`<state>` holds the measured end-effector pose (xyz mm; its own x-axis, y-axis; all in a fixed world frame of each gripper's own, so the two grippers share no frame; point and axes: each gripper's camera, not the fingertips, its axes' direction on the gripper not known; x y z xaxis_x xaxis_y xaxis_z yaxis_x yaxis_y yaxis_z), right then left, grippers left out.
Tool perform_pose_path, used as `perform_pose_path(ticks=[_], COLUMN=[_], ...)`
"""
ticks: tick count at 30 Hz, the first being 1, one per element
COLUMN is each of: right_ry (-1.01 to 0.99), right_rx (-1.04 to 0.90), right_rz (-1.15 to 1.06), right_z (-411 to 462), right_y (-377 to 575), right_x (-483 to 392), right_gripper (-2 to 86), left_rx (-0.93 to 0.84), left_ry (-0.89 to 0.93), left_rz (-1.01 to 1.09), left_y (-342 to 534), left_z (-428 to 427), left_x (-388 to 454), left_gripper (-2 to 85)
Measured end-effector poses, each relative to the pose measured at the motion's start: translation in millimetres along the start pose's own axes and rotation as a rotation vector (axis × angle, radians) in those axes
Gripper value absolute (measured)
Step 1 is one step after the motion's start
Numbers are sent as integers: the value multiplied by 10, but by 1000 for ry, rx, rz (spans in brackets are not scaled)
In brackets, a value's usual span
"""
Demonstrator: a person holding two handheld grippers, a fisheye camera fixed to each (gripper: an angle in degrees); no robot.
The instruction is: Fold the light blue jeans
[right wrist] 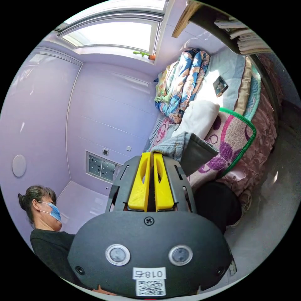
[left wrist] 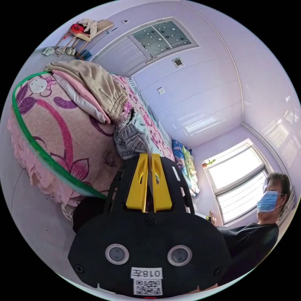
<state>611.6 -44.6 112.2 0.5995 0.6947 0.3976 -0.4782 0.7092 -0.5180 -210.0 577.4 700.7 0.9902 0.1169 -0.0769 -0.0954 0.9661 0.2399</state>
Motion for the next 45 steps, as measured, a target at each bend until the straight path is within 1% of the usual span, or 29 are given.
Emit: perform_pose_path(ticks=[5, 9, 12, 13, 14, 16, 17, 19, 21, 23, 25, 29, 30, 32, 34, 35, 36, 37, 38, 39, 40, 42, 44, 45], right_ry=[-58, -92, -44, -18, -1, 81, 119, 231, 305, 322, 320, 338, 373, 418, 440, 413, 356, 300, 287, 274, 260, 226, 176, 132], right_rx=[20, -9, -18, -26, -29, -48, -63, -134, -180, -159, -175, -198, -208, -246, -362, -396, -437, -442, -449, -469, -471, -450, -449, -484], right_rz=[-42, -105, -98, -81, -69, -37, -30, 9, 41, 25, -27, -112, -119, -109, -69, -47, 20, 44, 48, 40, 16, -35, -89, -128], right_z=[350, 1121, 1935, 2316, 2513, 3315, 3524, 4206, 4526, 4639, 4726, 4856, 4919, 5050, 5249, 5279, 5276, 5213, 5177, 5084, 4939, 4635, 4305, 4105], right_y=[-270, -760, -1155, -1312, -1385, -1608, -1655, -1743, -1747, -1756, -1848, -2029, -2093, -2185, -2277, -2290, -2311, -2320, -2323, -2330, -2328, -2272, -2134, -1982], right_x=[-432, -881, -1093, -1117, -1112, -1031, -994, -802, -716, -778, -973, -1324, -1405, -1445, -1347, -1304, -1231, -1235, -1255, -1320, -1420, -1613, -1803, -1928], right_gripper=[6, 6, 6, 6, 6, 7, 7, 7, 8, 8, 10, 16, 20, 30, 70, 83, 102, 113, 118, 128, 131, 131, 129, 127], left_rx=[95, 154, 172, 172, 168, 143, 115, 100, 78, 67, 60, 89, 91, 82, 41, 5, -13, -61, -119, -145, -194, -232, -231, -233], left_ry=[109, 147, 96, 64, 15, -51, -100, -153, -174, -224, -232, -198, -193, -195, -182, -137, -103, -27, 46, 76, 117, 119, 46, 23], left_rz=[-19, -41, -100, -130, -152, -194, -230, -295, -326, -308, -276, -259, -261, -268, -276, -284, -286, -282, -266, -251, -193, -84, 90, 145], left_y=[-380, -832, -1283, -1463, -1632, -1854, -1965, -2048, -2119, -2237, -2318, -2390, -2402, -2483, -2575, -2642, -2676, -2749, -2813, -2831, -2842, -2768, -2499, -2403], left_z=[224, 570, 1010, 1215, 1430, 1782, 1997, 2251, 2422, 2494, 2487, 2449, 2456, 2509, 2566, 2589, 2592, 2594, 2585, 2572, 2523, 2377, 2145, 2105], left_x=[220, 376, 485, 510, 538, 531, 488, 414, 375, 450, 524, 579, 579, 595, 591, 586, 590, 617, 687, 741, 901, 1208, 1687, 1826], left_gripper=[-9, -9, -8, -8, -8, -7, -6, -6, -7, -8, -7, -2, 0, 13, 44, 74, 89, 117, 139, 147, 156, 157, 144, 139])
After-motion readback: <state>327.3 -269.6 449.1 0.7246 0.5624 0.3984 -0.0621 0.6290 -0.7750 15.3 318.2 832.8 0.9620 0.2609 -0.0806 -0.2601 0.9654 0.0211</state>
